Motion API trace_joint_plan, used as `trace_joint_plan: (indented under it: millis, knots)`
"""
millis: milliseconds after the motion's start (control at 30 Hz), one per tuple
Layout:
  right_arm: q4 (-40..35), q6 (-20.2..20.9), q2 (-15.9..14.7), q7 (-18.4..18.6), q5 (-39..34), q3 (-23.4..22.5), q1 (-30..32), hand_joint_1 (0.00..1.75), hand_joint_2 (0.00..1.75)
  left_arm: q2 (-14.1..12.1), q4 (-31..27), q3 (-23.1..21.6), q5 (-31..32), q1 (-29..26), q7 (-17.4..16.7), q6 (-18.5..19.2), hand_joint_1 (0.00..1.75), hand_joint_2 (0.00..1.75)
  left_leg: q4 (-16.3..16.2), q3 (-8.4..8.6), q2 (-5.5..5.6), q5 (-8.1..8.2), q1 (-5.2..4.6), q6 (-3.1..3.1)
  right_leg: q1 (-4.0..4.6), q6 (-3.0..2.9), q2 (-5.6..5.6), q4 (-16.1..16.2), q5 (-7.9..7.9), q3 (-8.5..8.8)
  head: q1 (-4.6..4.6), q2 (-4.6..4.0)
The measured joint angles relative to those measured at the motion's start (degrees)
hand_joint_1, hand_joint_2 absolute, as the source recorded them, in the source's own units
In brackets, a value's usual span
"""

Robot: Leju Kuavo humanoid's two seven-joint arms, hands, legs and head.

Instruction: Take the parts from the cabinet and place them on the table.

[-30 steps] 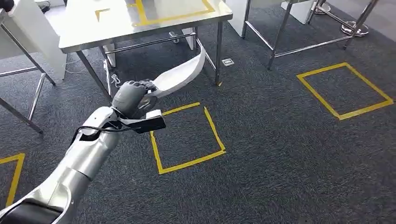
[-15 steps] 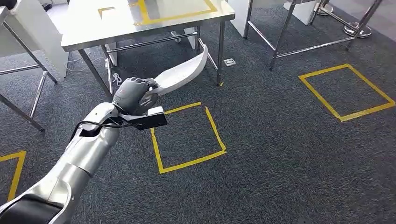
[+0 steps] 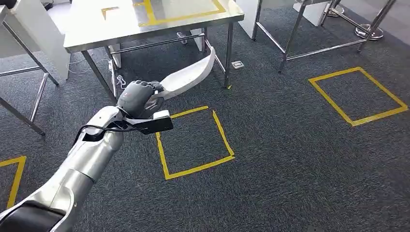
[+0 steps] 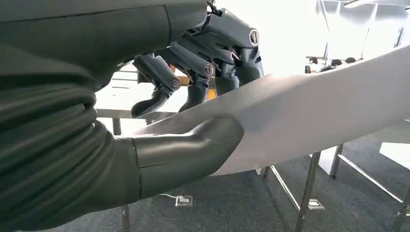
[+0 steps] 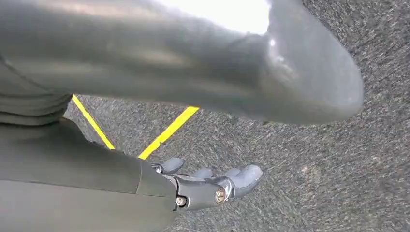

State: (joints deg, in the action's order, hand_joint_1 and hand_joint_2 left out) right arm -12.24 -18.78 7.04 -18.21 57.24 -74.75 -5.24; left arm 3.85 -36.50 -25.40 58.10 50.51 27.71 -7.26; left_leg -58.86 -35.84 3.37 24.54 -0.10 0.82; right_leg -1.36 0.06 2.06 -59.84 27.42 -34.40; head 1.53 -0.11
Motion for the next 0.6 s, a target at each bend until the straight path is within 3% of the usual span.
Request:
trace_joint_plan:
  millis: [433,467,500,533,567,600]
  knots:
    - [0.00,0.09,0.00,-0.15,-0.02,0.00,0.02,0.00,0.00,-0.15,-0.02,0.02,0.04,-0.08,-0.79,0.35,1.75,1.75,-0.03,-0.03,0.00,0.01,-0.06,-0.02,-0.07,0.00,-0.02,0.01,0.00,0.00,0.00,0.00]
    - [0.02,0.09,0.24,-0.15,-0.02,0.00,0.03,0.00,0.00,-0.20,-0.04,0.02,0.04,-0.09,-0.81,0.39,1.75,1.75,-0.48,-0.16,-0.02,0.26,-0.32,-0.45,-0.45,0.64,-0.06,0.45,-0.16,0.07,-0.02,0.00]
    - [0.02,0.09,0.28,-0.13,-0.02,0.00,0.03,0.00,0.00,-0.26,-0.15,0.00,0.07,-0.07,-0.79,0.41,1.75,1.75,0.14,0.07,-0.14,0.20,-0.41,-1.08,-0.54,0.81,-0.03,0.90,-0.25,0.30,0.09,0.00]
    - [0.02,0.04,0.31,-0.13,-0.02,0.00,-0.04,0.00,0.00,-0.26,-0.42,0.00,0.07,0.00,-0.79,0.41,1.75,1.75,1.91,1.08,-0.19,-0.36,-0.39,-1.70,-0.07,1.15,0.04,1.77,-0.46,0.98,0.04,0.00]
    - [0.02,-0.04,0.20,-0.15,-0.02,0.00,0.06,0.00,0.00,-0.15,-0.63,-0.02,0.07,-0.08,-0.79,0.46,1.75,1.75,3.56,2.33,-0.44,-1.28,0.25,-1.61,-0.03,1.05,-0.66,0.85,-0.30,0.86,-0.07,0.02]
    - [0.02,-0.09,0.22,-0.13,-0.02,0.00,0.02,0.00,0.00,-0.15,-0.63,-0.02,0.07,0.24,-0.87,0.48,1.75,1.75,4.22,2.78,-0.57,-1.44,0.57,-2.15,0.09,1.09,-0.95,-1.48,1.38,-0.20,-0.17,0.00]
